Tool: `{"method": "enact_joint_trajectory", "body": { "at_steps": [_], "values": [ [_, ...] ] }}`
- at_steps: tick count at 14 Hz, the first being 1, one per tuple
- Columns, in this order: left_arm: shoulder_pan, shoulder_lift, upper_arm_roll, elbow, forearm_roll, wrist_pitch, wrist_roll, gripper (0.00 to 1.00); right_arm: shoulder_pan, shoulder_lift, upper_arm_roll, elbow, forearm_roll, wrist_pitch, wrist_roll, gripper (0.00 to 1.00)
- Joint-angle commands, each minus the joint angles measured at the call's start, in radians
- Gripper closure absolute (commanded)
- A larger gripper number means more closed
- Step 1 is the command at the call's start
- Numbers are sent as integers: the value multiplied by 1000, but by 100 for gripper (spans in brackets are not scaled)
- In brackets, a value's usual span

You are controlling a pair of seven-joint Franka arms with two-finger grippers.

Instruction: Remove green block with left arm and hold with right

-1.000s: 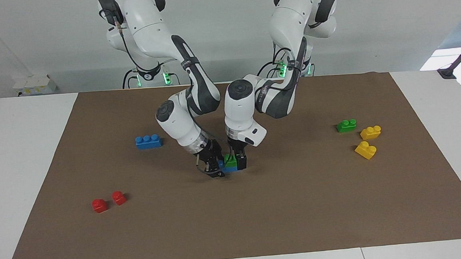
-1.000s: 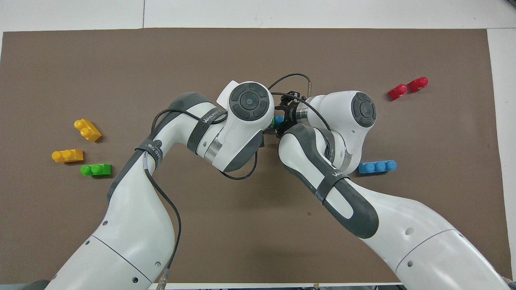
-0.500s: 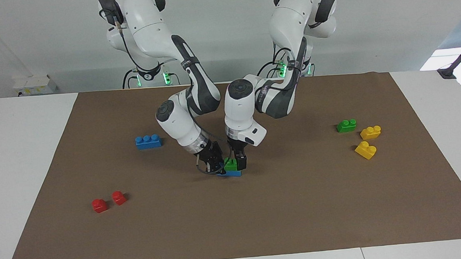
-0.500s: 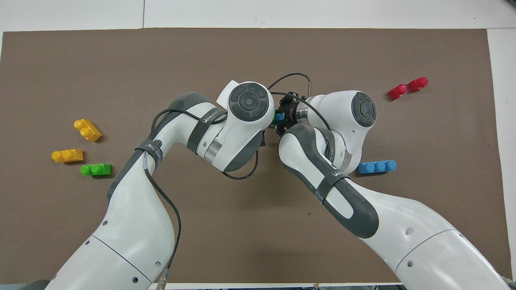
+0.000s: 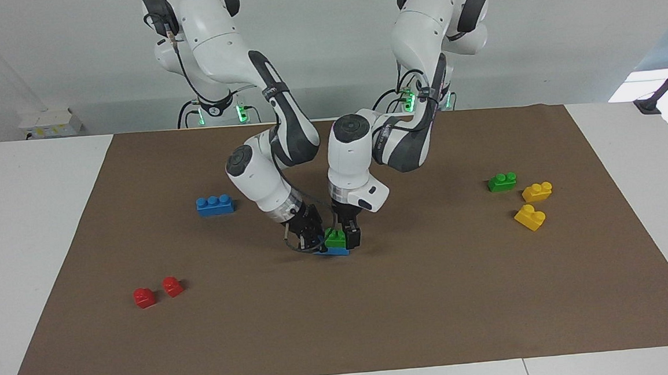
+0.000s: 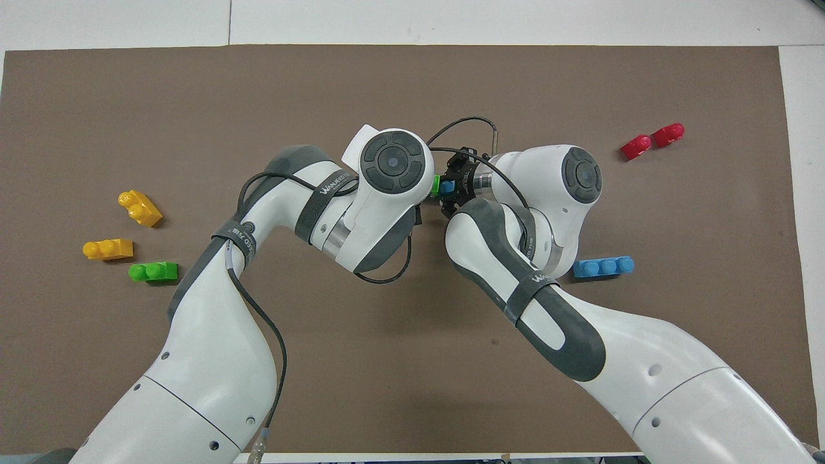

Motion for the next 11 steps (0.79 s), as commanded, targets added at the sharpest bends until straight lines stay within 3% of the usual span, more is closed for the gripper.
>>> {"method": "enact_joint_trajectory", "body": {
  "at_steps": [1, 3, 5, 11],
  "values": [
    [-18, -24, 17, -37, 42, 28, -44, 43, -1, 13, 2, 4, 30, 24, -26, 100],
    [-23, -24, 19, -49, 59, 45, -70, 65, -1, 13, 2, 4, 30, 24, -30, 100],
    [-28, -26, 17, -52, 82, 46, -82, 100, -1, 13, 2, 4, 30, 24, -30, 100],
    [-14, -44, 16, -31, 93, 25, -70, 100, -1, 13, 2, 4, 30, 24, -30, 100]
  ]
}}
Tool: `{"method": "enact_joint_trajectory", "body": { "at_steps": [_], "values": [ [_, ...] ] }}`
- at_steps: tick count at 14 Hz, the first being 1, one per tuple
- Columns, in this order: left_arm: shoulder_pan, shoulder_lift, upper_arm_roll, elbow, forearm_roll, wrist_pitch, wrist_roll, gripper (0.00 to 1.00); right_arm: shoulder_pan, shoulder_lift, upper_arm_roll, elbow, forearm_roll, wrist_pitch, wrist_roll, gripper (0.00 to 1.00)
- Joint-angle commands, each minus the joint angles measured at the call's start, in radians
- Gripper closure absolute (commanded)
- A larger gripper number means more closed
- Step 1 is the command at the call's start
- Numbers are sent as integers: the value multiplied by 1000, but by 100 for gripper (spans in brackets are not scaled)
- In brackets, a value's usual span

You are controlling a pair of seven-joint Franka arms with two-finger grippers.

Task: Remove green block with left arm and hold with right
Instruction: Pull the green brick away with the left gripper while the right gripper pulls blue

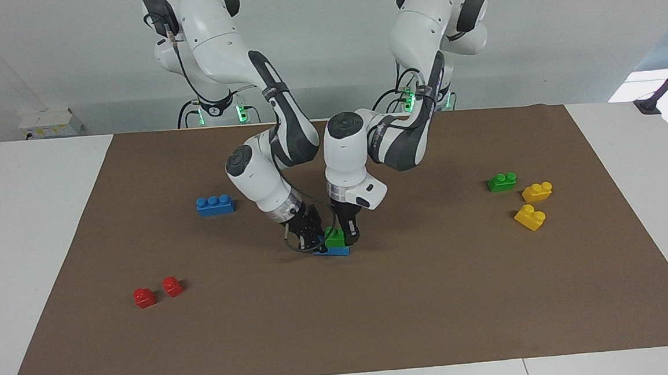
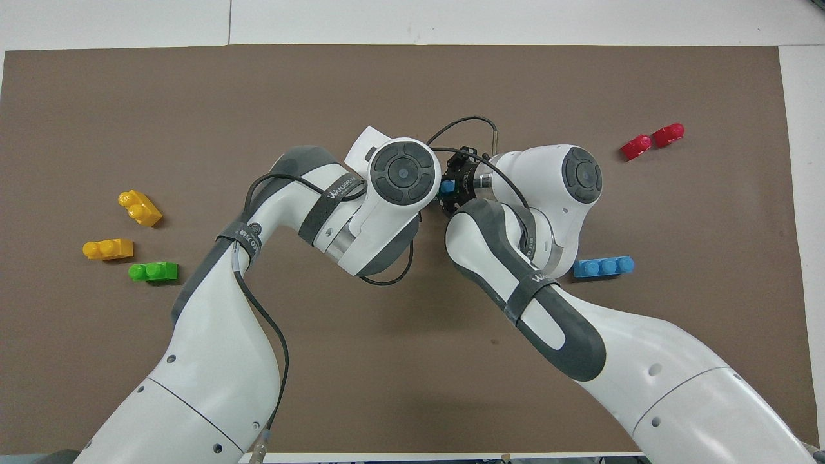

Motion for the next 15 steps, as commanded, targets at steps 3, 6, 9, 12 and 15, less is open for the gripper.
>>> {"method": "enact_joint_trajectory", "body": {
  "at_steps": [3, 6, 9, 12, 15],
  "values": [
    [41, -156, 9, -33, 4, -76, -4, 100, 2, 11, 3, 5, 30, 20, -20, 100],
    [86, -255, 9, -40, -82, -200, 129, 100, -7, 10, 3, 14, 22, 4, -20, 100],
    [150, -315, 9, -63, -111, -326, 292, 100, -49, 3, -3, 50, -14, -86, -66, 100],
    [239, -346, 11, -126, -119, -371, 485, 100, -149, -35, -6, 83, -45, -246, -251, 100],
    [355, -388, 9, -250, -125, -287, 683, 100, -287, -41, -3, 106, -83, -387, -463, 100]
  ]
}}
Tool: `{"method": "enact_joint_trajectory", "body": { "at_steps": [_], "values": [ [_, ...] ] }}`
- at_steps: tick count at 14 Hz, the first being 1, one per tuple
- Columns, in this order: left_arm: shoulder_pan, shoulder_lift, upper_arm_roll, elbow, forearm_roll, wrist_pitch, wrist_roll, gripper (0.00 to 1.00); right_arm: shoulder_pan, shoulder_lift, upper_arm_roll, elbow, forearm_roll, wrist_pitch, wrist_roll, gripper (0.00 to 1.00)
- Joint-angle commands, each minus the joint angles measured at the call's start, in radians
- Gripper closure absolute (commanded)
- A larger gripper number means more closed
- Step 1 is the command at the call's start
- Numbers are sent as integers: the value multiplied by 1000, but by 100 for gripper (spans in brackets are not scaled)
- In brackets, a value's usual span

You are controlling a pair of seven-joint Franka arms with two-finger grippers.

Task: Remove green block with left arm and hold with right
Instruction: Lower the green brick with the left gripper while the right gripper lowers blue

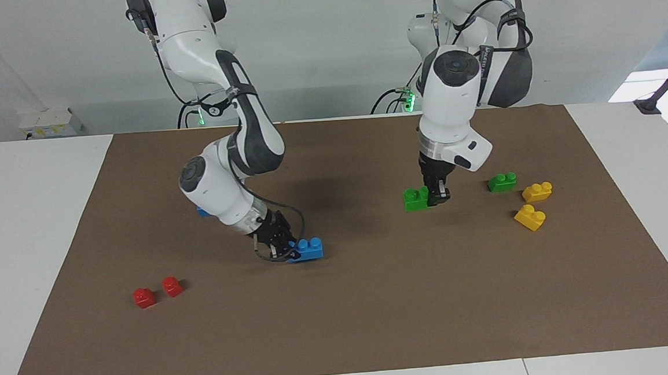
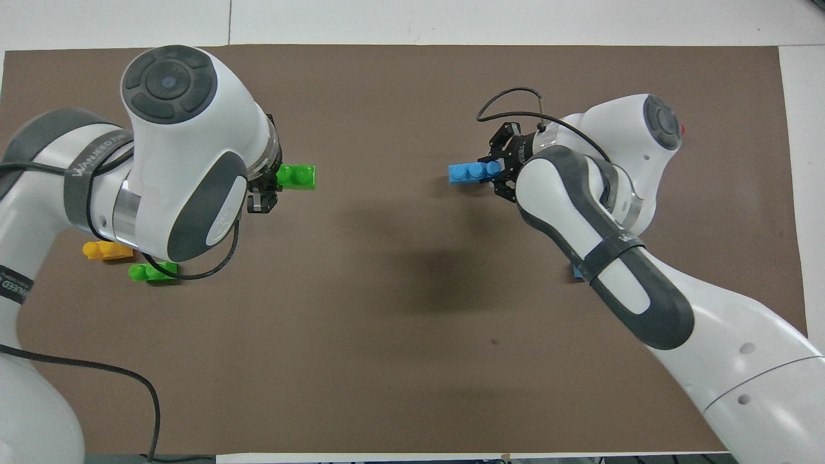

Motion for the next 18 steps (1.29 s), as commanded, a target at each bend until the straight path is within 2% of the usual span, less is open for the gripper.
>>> {"method": "enact_joint_trajectory", "body": {
  "at_steps": [1, 3, 6, 9, 11, 15, 18],
  "values": [
    [111, -81, -5, -167, -28, 114, 203, 100, -114, -9, 13, 26, -20, -121, -183, 100],
    [200, -97, -7, -224, -51, 172, 362, 100, -166, -8, 11, 34, -23, -166, -224, 100],
    [286, -86, -5, -258, -77, 237, 565, 100, -208, -8, 11, 23, -25, -209, -261, 100],
    [323, -57, -5, -301, -78, 326, 711, 100, -260, -21, 11, -11, -23, -216, -264, 100],
    [329, -29, -4, -304, -78, 329, 808, 100, -289, -35, 10, -51, -25, -215, -313, 100],
    [329, 35, -4, -315, -78, 357, 870, 100, -314, -44, 9, -86, -25, -192, -320, 100],
    [331, 44, -4, -333, -78, 386, 865, 100, -309, -49, 11, -100, -23, -177, -317, 100]
  ]
}}
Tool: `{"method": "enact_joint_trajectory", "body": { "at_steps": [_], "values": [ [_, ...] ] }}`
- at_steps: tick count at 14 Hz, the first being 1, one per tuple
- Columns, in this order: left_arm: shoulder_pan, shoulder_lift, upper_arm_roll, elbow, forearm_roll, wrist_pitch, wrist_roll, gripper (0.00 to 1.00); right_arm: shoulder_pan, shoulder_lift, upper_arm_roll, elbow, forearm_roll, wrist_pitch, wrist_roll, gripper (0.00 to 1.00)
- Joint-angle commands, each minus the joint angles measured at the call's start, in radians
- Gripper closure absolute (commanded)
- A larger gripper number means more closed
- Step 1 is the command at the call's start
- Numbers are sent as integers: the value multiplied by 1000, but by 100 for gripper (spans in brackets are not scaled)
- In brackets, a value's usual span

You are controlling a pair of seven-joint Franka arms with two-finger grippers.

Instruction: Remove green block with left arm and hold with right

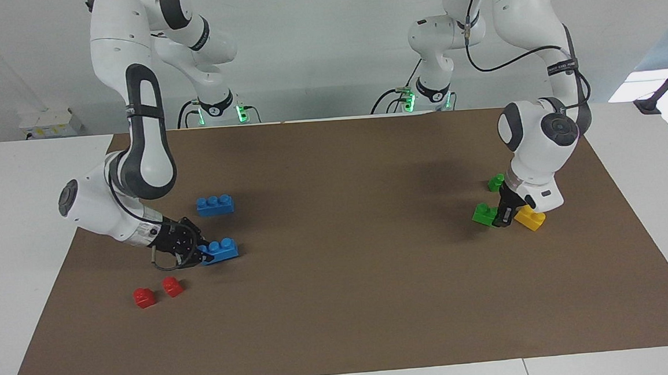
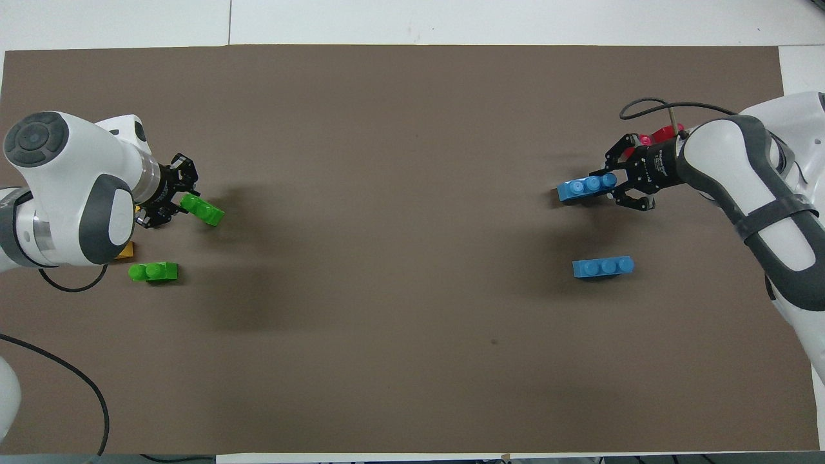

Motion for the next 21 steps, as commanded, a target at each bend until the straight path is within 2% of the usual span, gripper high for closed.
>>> {"method": "enact_joint_trajectory", "body": {
  "at_steps": [1, 4, 7, 8, 9, 10, 11, 14, 17, 21],
  "values": [
    [11, -5, -5, -33, -17, 40, 21, 100, -6, -37, 13, -47, -8, 35, -13, 100],
    [24, -5, -5, -85, -17, 125, 29, 100, 2, -46, 13, -90, -8, 88, -14, 100],
    [25, -5, -5, -102, -17, 141, 85, 99, 5, -50, 15, -118, -8, 125, -16, 100],
    [27, -5, -5, -106, -17, 138, 107, 46, 5, -50, 15, -119, -8, 125, -14, 100],
    [27, -7, -5, -106, -17, 133, 127, 0, 5, -52, 15, -119, -8, 125, -13, 47],
    [27, -7, -5, -104, -17, 132, 148, 0, 20, -52, 15, -118, -8, 124, -1, 17],
    [25, -7, -5, -101, -17, 130, 173, 0, 22, -53, 15, -115, -8, 118, 1, 1],
    [25, -17, -3, -78, -17, 132, 232, 0, 25, -107, 13, -107, -8, 81, 33, 0],
    [27, -59, -2, -31, -15, 95, 346, 0, 23, -176, 12, -99, -11, 17, 62, 0],
    [31, -80, 1, 124, -14, -115, 582, 0, 3, -273, 12, -83, -93, -29, 40, 0]
  ]
}}
